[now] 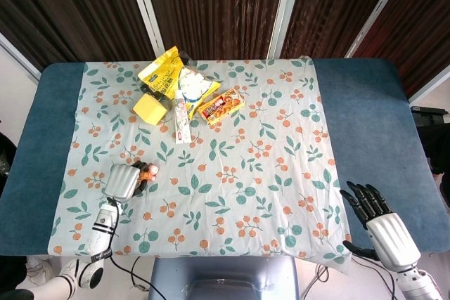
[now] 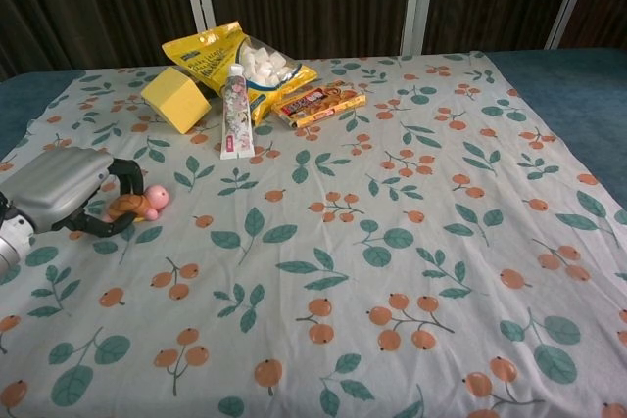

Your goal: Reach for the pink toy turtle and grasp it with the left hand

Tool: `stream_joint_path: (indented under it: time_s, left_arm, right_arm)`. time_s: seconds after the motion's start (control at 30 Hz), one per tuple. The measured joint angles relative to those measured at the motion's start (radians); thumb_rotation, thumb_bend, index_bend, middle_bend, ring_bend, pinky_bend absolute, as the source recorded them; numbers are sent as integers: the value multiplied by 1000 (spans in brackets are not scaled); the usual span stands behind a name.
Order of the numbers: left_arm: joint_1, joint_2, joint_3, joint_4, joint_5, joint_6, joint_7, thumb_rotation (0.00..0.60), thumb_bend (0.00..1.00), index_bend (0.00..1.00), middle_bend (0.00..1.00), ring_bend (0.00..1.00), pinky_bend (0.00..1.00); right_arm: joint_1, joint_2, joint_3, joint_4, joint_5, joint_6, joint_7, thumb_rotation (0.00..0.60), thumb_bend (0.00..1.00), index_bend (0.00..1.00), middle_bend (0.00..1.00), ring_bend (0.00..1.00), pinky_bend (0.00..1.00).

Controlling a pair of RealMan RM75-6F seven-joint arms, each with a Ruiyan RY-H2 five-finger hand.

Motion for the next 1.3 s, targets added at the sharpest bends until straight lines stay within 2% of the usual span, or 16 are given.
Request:
stream_joint_path:
  time_s: [0.13,0.2,0.27,0.37,0.43,0.53,0.73,0.87,1.07,1.2,1.3]
  left_arm:
    - [-1,-17,0,27,1,30,-9,600,470,808,857,1000,1000]
    - [-3,-26,1,45,3,41,-15,600,471,820,877,1000,1000]
    - [-4,-31,7,56,5,44,-21,600,471,799,854,1000,1000]
    - [-6,-28,17,57,8,36,-27,600,465,628,663,993,1000]
    - [-8,-20,25,51,10,22,-30,600,452,425,485,982,1000]
    - [-10,0,39,27,16,10,-38,600,446,207,301,979,1000]
    - [-12,29,51,-25,23,11,-39,600,431,119,199,981,1000]
    - [-11,41,56,-49,23,14,-29,600,431,129,198,981,1000]
    - [-10,46,56,-57,5,-10,-5,600,431,312,320,982,1000]
    - [-13,40,52,-47,-1,-11,-4,600,430,416,429,981,1000]
    - [-14,34,49,-39,-2,-5,-8,600,430,535,582,983,1000]
  right_arm:
    - [-1,0,0,-1,-2,1,-1,600,115,0,0,0,0]
    - [-1,0,0,-1,-2,1,-1,600,115,0,0,0,0]
    - [0,0,0,-1,-3,0,-1,600,115,0,0,0,0]
    - [0,-1,0,-1,-3,0,-1,600,115,0,0,0,0]
    - [0,0,1,-1,-3,1,0,600,115,0,0,0,0]
    - [-1,0,1,-1,-4,2,0,600,115,0,0,0,0]
    - [-1,1,0,-2,-4,1,2,600,115,0,0,0,0]
    - [-2,3,0,-2,-6,3,2,600,116,0,0,0,0]
    - [-4,4,0,-3,-10,8,2,600,115,0,0,0,0]
    - [-4,4,1,-2,-9,9,3,600,115,0,0,0,0]
    - [-3,4,1,-2,-9,7,4,600,115,0,0,0,0]
